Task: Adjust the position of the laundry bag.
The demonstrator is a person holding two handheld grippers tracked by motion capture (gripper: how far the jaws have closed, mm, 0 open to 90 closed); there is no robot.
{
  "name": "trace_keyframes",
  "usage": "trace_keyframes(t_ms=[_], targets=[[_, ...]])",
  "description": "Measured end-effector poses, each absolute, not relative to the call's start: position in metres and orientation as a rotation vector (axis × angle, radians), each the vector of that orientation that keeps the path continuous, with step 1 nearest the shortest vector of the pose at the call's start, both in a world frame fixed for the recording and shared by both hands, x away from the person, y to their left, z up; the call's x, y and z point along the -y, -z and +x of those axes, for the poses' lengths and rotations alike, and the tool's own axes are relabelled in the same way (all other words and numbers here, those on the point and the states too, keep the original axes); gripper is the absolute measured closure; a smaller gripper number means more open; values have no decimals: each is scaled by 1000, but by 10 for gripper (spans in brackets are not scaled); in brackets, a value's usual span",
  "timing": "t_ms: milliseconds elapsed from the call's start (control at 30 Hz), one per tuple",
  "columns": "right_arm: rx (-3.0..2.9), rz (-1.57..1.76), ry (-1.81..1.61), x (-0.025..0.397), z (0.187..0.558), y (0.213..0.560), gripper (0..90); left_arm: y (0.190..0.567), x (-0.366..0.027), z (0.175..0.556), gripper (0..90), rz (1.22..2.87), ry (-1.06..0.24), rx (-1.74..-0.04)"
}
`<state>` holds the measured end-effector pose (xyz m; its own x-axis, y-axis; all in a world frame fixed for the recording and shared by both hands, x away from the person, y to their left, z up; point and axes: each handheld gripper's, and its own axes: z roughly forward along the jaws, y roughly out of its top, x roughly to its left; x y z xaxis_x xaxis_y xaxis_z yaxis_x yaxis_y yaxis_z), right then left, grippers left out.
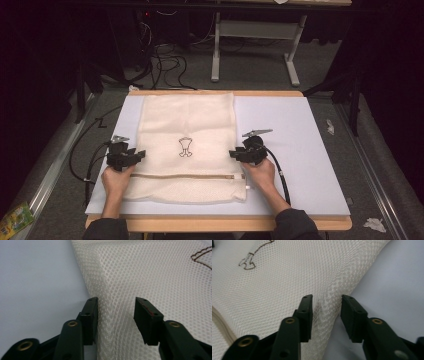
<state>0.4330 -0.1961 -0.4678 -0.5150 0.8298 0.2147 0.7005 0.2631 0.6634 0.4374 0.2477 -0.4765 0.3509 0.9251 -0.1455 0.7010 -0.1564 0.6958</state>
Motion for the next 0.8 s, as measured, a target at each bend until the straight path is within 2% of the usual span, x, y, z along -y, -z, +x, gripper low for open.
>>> trace_keyframes(t_ms=[33, 67, 100, 200, 800], targets=[[-2355, 1439, -1095, 196, 434, 468, 770, 476, -250, 438, 687, 1912, -415, -1427], [-2359, 1440, -1100, 196, 434, 469, 803, 476, -251, 438, 734, 1900, -406, -1430], [-2363, 1433, -1107, 197, 434, 469, 830, 475, -252, 439, 789, 1888, -395, -1429], [-2376, 1429, -1124, 199, 435, 467, 859, 473, -254, 439, 839, 1862, -372, -1429], [-2378, 1403, -1167, 203, 435, 463, 876, 472, -257, 439, 859, 1842, -358, -1383]])
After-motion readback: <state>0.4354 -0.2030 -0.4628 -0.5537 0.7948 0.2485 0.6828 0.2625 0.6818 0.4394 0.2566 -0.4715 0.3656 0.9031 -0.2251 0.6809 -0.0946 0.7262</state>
